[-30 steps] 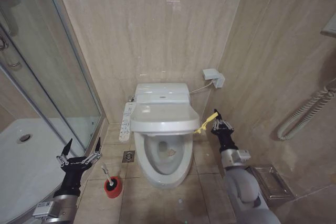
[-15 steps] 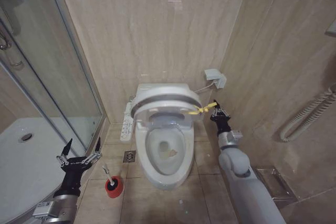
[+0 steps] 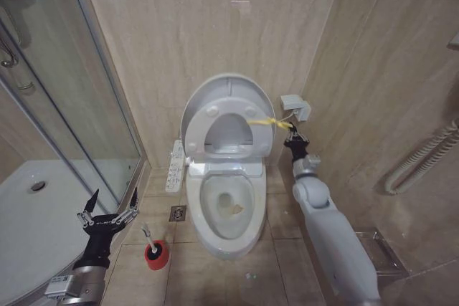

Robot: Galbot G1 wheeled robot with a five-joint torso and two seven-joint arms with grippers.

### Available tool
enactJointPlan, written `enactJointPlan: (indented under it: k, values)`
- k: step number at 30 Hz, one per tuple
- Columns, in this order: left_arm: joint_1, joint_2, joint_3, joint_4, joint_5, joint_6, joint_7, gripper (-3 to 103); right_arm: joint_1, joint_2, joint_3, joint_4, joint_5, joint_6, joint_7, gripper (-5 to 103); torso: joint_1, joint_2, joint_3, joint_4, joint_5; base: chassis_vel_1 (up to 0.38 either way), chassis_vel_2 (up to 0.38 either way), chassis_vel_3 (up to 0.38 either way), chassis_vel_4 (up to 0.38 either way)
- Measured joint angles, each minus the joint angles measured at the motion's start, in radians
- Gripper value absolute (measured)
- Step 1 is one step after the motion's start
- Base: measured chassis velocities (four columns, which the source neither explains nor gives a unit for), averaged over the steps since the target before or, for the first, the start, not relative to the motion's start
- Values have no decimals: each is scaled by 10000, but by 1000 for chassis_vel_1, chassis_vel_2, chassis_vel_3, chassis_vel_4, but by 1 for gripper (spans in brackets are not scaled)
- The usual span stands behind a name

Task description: Open the toilet lid, clean the toilet bowl with a toilet brush, close the toilet lid, and flush.

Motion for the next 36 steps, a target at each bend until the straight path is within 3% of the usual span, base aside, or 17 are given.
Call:
enactJointPlan:
  k: [15,36]
  values:
    - [0,0,0,-1,0,0,0,100,1649,731,-569,-1855,-449,108,65,1,1,-2,1,0,1,0,0,0,0]
    - [0,0,0,0,0,0,0,100,2590,274,-830,-2458,-469,169,25,1,-2,-2,0,2,2,0,0,0,0]
